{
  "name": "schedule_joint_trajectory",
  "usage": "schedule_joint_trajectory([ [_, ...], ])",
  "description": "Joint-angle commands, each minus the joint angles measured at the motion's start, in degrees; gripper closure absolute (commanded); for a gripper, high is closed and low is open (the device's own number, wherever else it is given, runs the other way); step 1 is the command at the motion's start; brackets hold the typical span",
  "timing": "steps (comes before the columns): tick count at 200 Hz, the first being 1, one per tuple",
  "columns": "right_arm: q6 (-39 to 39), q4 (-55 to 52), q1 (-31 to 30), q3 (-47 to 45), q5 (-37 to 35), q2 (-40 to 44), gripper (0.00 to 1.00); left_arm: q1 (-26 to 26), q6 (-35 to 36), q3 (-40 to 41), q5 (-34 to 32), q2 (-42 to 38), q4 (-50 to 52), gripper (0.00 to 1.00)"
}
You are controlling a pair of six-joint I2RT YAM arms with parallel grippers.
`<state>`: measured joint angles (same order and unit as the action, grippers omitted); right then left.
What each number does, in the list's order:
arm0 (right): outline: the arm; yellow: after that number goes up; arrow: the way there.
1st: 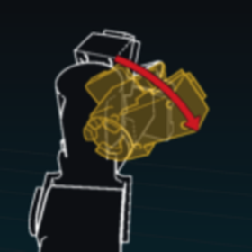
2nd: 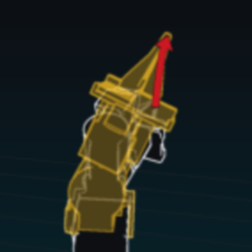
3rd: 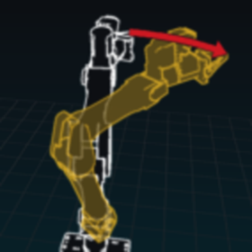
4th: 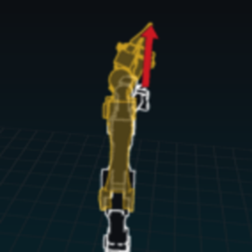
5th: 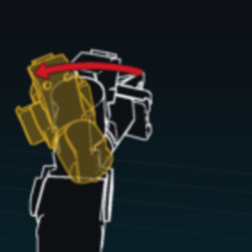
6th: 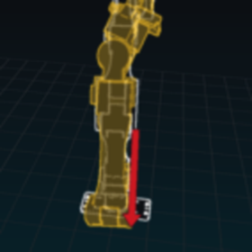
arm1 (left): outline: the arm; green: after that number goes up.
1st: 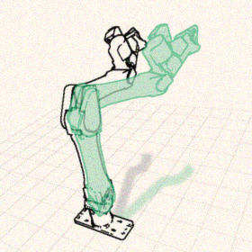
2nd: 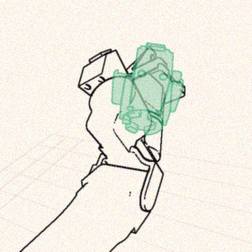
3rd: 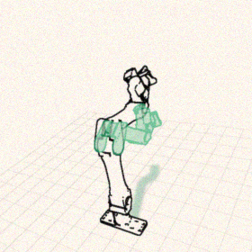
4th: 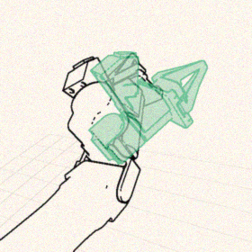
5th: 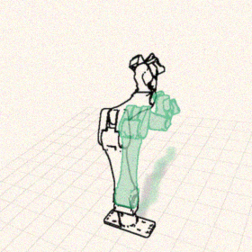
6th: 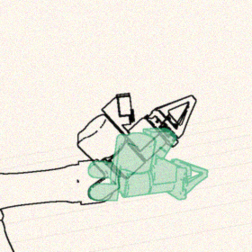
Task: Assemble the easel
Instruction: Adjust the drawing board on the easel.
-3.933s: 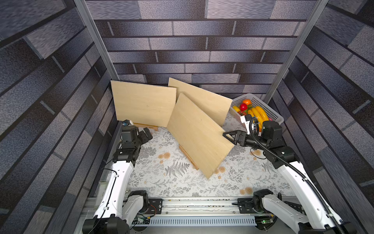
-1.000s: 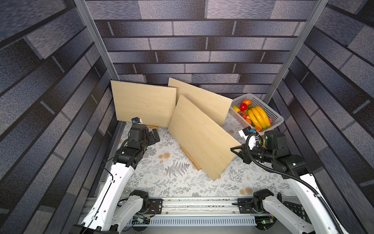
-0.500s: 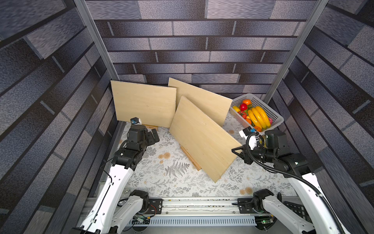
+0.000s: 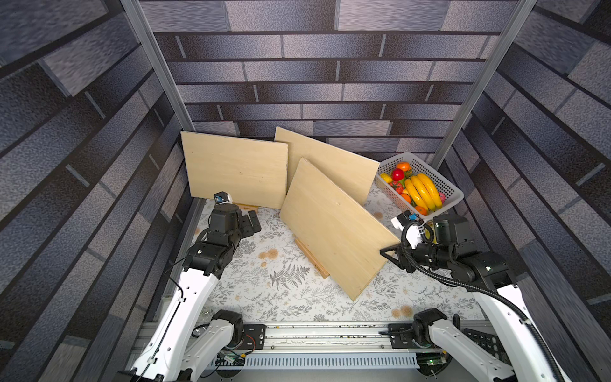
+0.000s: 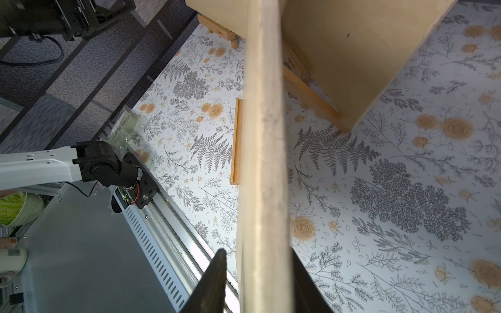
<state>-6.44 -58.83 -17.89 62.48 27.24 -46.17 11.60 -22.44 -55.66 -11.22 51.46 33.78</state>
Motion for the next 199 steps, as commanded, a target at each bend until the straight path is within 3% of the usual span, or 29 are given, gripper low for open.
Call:
schedule_joint_trajectory([
  [1,-1.81,-2.49,-0.30,0.89,-2.20,-0.32,0.53,0.20,0.59,0.20,-1.08,0.39,-1.33,0.00],
  [7,-1.63,-2.32,-0.30,1.09,-2.32,-0.44,0.48,0.23,0.52,0.28,-1.08,0.40,-1.42,0.00],
  [34,-0.32,-0.70,-0.30,1.70,-1.45,-1.49,0.44,0.22,0.38,0.65,-1.04,0.56,-1.88,0.00],
  [66,0.43,-0.11,-0.30,2.47,-1.25,-2.52,0.18,0.24,0.70,0.90,-0.91,0.66,-2.14,0.00],
  [137,4.89,5.19,-0.35,1.13,4.78,-4.95,0.22,0.10,1.21,1.29,-0.40,1.14,-2.45,0.00],
  [155,5.08,4.69,-0.30,1.78,4.03,-4.92,0.17,-0.13,1.76,1.07,-0.40,1.18,-2.32,0.00],
  [168,5.42,4.23,-0.30,2.87,2.90,-4.58,0.00,-0.49,1.81,1.02,-0.35,1.10,-2.43,0.00],
  [199,4.99,2.04,-0.30,6.28,0.23,-5.72,0.00,-1.09,1.53,1.55,0.14,1.17,-3.42,0.00],
])
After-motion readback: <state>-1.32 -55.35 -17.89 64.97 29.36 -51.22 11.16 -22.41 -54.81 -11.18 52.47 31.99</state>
